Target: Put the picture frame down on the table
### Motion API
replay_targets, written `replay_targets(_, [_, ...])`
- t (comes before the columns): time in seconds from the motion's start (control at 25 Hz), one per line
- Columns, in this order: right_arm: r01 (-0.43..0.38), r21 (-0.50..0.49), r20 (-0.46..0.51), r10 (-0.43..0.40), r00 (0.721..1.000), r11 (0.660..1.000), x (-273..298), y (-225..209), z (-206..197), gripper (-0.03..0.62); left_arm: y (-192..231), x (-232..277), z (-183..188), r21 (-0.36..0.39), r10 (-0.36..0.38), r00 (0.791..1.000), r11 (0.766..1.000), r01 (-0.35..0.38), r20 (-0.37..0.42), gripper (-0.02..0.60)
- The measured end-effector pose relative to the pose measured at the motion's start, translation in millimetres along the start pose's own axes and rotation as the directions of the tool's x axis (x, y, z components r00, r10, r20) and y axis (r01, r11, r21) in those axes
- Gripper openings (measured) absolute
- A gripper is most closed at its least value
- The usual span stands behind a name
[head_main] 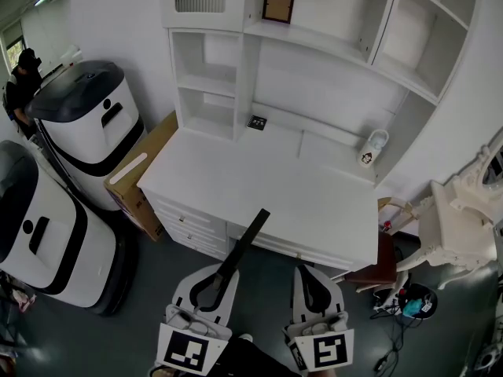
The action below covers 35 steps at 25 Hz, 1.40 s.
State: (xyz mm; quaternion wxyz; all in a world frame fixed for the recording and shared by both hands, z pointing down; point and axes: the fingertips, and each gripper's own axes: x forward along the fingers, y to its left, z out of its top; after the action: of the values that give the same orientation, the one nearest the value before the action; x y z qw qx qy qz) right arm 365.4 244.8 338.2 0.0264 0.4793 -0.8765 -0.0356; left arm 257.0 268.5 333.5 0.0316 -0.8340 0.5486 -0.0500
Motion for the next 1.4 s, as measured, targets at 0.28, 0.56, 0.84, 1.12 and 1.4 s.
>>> replay_targets(0.28, [-0.061,0.005,-0.006,0.061,0.998,0.998,35.9,37.7,4.8,0.000,49.6,-19.6,-4.5,0.013,0.066,0.998,0.998,-0.066,-0.010,0.031])
replay_targets(0.56, [-0.136,0.006,-0.003,0.136,0.991,0.991,77.8,83.1,10.6,0.000,106.0,-41.8,-11.0,0.008,0.147,0.989,0.989,-0.146,-0.027,0.031])
replay_targets(0.84, [-0.217,-0.001,-0.003,0.217,0.976,0.976,123.5,132.9,14.8,0.000,165.9,-66.4,-20.7,-0.013,0.233,0.971,0.972,-0.234,-0.046,0.031])
replay_targets(1.12, [-0.290,-0.011,0.003,0.290,0.957,0.957,165.6,189.3,21.8,0.000,227.9,-94.9,-29.5,-0.023,0.309,0.949,0.950,-0.310,-0.058,0.031])
replay_targets(1.4, [-0.329,-0.019,0.003,0.329,0.944,0.944,202.2,239.5,25.2,0.000,282.8,-119.3,-36.1,-0.028,0.351,0.935,0.935,-0.353,-0.053,0.031])
